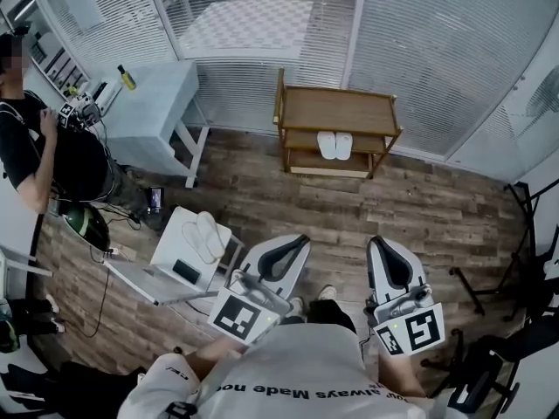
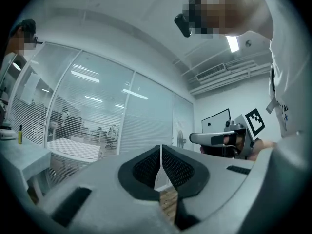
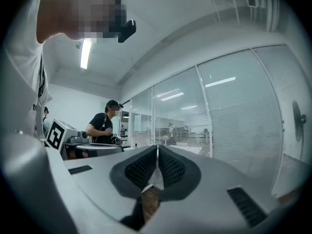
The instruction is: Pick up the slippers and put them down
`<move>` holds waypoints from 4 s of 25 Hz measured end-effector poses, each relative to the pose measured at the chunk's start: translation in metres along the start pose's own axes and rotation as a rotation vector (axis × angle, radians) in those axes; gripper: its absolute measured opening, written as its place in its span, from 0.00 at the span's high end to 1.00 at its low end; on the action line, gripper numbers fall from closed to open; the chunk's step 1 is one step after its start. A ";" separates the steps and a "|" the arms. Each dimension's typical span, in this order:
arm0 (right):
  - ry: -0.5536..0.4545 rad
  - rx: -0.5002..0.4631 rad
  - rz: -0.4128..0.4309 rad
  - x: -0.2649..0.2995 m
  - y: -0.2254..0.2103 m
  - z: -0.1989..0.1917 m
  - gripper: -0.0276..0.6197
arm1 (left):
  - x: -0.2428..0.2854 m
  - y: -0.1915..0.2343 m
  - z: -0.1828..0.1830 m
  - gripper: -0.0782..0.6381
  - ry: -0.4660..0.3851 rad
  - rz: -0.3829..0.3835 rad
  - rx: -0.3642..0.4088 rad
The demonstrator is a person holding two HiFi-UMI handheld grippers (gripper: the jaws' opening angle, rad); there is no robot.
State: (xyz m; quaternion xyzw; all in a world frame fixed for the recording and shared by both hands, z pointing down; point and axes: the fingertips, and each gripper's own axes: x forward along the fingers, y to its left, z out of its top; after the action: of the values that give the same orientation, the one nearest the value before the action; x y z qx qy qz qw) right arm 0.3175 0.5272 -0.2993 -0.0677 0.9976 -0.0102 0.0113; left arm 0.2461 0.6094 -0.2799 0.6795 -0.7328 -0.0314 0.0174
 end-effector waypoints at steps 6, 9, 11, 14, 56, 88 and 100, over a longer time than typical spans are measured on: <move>-0.006 0.003 -0.004 0.018 -0.012 -0.003 0.93 | 0.016 0.014 -0.008 0.86 0.006 -0.003 -0.015; -0.005 0.009 -0.004 0.034 -0.030 -0.006 0.93 | 0.036 0.025 -0.010 0.86 0.004 0.006 -0.028; -0.006 0.019 -0.008 0.046 -0.046 -0.006 0.93 | 0.053 0.033 -0.009 0.86 0.007 0.008 -0.027; -0.005 0.022 -0.004 0.062 -0.071 -0.005 0.93 | 0.081 0.044 -0.006 0.86 0.009 0.010 -0.015; 0.081 0.007 0.074 0.329 -0.329 -0.032 0.93 | 0.392 0.245 -0.012 0.86 0.009 0.073 -0.036; 0.084 -0.017 0.033 0.483 -0.431 -0.037 0.93 | 0.521 0.370 -0.019 0.87 0.049 0.052 0.013; 0.169 0.040 0.047 0.481 -0.438 -0.102 0.93 | 0.528 0.373 -0.074 0.87 0.094 0.065 -0.008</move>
State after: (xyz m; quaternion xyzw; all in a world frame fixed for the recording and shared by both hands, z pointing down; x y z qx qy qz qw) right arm -0.1026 0.0301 -0.1978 -0.0430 0.9959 -0.0356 -0.0714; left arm -0.1598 0.1096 -0.1889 0.6559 -0.7528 -0.0017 0.0557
